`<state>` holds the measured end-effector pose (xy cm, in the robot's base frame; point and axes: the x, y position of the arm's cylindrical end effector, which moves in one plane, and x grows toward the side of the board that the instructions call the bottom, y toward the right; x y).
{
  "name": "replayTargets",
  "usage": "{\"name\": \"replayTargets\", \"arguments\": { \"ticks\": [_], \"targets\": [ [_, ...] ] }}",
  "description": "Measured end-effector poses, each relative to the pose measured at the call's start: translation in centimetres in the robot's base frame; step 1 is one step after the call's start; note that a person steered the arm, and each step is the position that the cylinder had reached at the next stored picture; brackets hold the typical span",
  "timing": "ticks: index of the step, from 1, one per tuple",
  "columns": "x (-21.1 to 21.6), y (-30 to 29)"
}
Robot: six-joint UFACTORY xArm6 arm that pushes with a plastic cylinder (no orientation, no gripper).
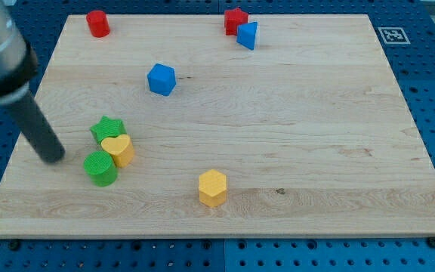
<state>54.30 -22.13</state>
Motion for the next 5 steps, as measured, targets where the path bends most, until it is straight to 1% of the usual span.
{"name": "replayTargets", "arguments": {
  "ticks": [1, 2, 3, 4, 5],
  "targets": [
    [2.0, 1.6],
    [1.3, 2.7],
    [0.7, 7.4],
    [1.2, 12.3],
    [1.2, 14.7]
  ]
}}
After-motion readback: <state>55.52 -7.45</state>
